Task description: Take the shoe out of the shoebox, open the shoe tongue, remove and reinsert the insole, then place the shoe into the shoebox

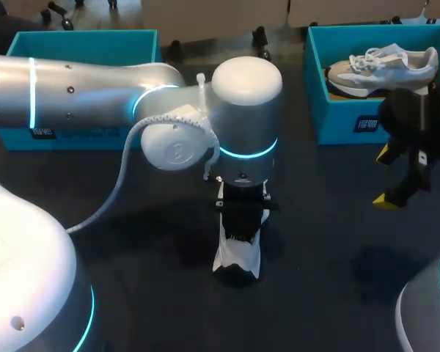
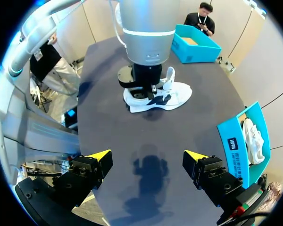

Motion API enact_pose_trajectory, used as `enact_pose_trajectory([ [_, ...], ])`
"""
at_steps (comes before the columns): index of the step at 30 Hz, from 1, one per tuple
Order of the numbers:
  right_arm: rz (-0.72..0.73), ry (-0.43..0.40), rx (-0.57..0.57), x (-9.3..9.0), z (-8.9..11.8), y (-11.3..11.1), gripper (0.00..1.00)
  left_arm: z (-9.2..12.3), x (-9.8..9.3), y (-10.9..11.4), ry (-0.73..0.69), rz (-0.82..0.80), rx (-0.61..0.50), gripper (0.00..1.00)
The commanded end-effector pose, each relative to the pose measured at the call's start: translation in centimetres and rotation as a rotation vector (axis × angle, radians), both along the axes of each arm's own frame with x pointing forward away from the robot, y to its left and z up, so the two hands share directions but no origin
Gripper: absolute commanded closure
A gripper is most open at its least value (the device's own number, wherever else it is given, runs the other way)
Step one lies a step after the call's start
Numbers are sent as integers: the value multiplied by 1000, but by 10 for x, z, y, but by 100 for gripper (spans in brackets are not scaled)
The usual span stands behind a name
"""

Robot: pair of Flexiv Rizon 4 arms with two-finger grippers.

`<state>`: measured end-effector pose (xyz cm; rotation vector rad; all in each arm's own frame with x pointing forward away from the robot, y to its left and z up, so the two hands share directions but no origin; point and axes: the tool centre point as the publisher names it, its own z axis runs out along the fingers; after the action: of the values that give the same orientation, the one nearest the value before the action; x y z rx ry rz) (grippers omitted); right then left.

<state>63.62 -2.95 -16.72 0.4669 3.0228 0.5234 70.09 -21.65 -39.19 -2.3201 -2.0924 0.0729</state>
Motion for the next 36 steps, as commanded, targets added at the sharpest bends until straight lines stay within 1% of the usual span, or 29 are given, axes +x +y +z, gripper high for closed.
enact_pose_trajectory([
  [1, 0, 4, -4, 2, -1, 2, 0, -14, -1, 3, -19, 0, -10, 100],
  [3, 0, 4, -4, 2, -1, 2, 0, -18, -1, 4, -22, 2, -4, 100],
  [7, 0, 4, -4, 2, -1, 2, 0, -17, -2, 9, -43, -2, 5, 100],
  [10, 0, 4, -4, 2, -1, 2, 0, -10, 2, 11, -73, 0, -9, 100],
  [15, 0, 4, -4, 2, -1, 2, 0, 9, 8, 10, -139, -4, -56, 100],
  [18, 0, 4, -4, 2, -1, 2, 0, 18, 12, 9, -173, -7, -75, 100],
  [22, 0, 4, -4, 2, -1, 2, 0, 23, 20, 5, -225, -9, -83, 100],
  [23, 0, 4, -4, 2, -1, 2, 0, 30, 26, 3, -276, -12, -101, 100],
  [28, 0, 4, -4, 2, -1, 2, 0, 40, 32, -2, -331, -14, -126, 100],
  [32, 0, 4, -4, 2, -1, 2, 0, 40, 36, -3, -333, -16, -119, 100],
  [36, 0, 4, -4, 2, -1, 2, 0, 39, 34, 0, -326, -18, -104, 100],
])
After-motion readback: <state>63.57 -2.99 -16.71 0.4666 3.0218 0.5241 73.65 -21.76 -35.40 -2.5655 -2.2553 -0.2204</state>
